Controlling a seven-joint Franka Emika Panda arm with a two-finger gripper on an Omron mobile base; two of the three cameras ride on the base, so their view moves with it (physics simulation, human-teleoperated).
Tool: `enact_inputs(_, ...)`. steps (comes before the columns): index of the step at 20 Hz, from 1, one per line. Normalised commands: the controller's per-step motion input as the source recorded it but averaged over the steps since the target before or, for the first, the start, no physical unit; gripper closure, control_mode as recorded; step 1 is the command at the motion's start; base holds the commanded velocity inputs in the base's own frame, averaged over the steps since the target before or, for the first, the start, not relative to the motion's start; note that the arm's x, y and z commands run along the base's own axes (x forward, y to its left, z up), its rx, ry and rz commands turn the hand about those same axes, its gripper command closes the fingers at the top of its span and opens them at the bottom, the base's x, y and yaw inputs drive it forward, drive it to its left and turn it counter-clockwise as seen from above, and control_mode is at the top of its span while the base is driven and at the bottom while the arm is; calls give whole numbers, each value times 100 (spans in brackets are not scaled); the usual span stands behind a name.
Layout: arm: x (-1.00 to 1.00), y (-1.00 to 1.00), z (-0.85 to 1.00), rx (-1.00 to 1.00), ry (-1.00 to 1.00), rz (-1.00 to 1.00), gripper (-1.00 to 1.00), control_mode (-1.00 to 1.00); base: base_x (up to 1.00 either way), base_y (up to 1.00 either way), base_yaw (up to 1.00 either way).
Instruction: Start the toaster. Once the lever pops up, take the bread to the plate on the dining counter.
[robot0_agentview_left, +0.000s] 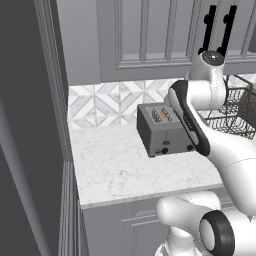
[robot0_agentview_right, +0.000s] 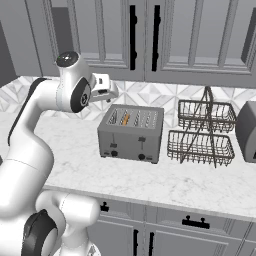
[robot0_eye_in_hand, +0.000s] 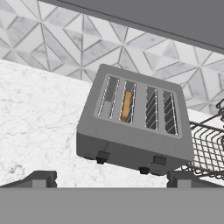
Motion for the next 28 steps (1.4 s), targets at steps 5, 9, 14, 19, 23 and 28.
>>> enact_inputs(5, 0, 0, 0, 0, 0, 0, -100, -100, 0, 0, 0)
enact_inputs(9, 0, 0, 0, 0, 0, 0, -100, -100, 0, 0, 0)
enact_inputs(14, 0, 0, 0, 0, 0, 0, -100, -100, 0, 0, 0)
enact_inputs(19, 0, 0, 0, 0, 0, 0, -100, -100, 0, 0, 0)
enact_inputs(23, 0, 0, 0, 0, 0, 0, -100, -100, 0, 0, 0)
enact_inputs(28, 0, 0, 0, 0, 0, 0, -100, -100, 0, 0, 0)
